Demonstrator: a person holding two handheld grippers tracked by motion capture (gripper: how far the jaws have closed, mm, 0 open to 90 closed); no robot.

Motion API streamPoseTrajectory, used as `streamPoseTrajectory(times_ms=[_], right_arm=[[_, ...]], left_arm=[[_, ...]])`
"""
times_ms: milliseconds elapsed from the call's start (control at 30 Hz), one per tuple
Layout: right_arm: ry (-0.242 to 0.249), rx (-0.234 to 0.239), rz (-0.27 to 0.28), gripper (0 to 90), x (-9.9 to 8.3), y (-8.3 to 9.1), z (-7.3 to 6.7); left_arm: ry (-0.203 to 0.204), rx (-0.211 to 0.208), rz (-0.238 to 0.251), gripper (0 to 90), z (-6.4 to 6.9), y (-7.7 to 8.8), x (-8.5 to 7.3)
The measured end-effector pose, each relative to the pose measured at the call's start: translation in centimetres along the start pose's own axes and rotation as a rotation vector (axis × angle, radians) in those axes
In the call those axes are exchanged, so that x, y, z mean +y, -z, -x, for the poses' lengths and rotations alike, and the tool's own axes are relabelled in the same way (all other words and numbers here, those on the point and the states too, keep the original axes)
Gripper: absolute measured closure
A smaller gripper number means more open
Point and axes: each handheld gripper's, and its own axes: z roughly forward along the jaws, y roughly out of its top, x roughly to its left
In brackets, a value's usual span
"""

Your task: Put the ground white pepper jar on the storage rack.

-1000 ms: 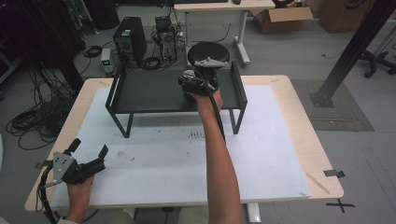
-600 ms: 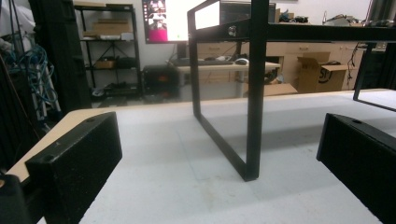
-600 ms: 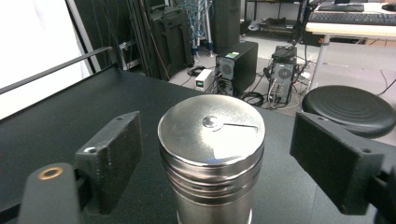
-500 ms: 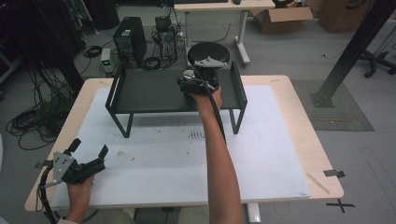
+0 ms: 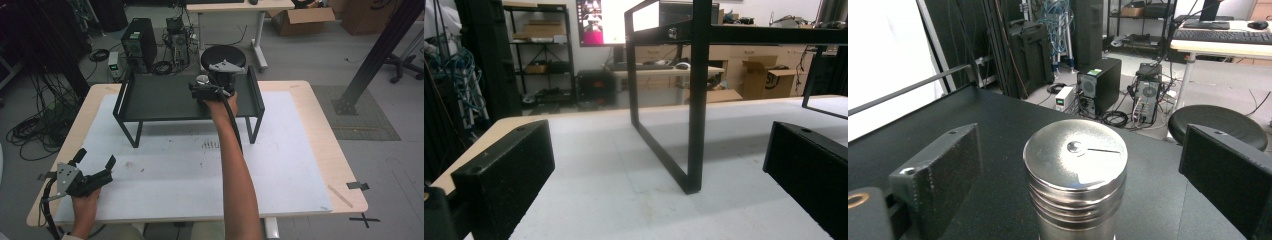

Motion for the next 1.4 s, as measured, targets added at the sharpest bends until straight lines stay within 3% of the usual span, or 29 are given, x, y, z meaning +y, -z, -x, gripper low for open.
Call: streamPoseTrajectory(times_ms=[1400], right_arm=[[0.063, 0.004, 0.071, 0.0, 1.2, 5.2, 0.2]], left_arm=[[0.003, 0.000, 0.001, 0.4, 0.0, 0.0, 0.0]])
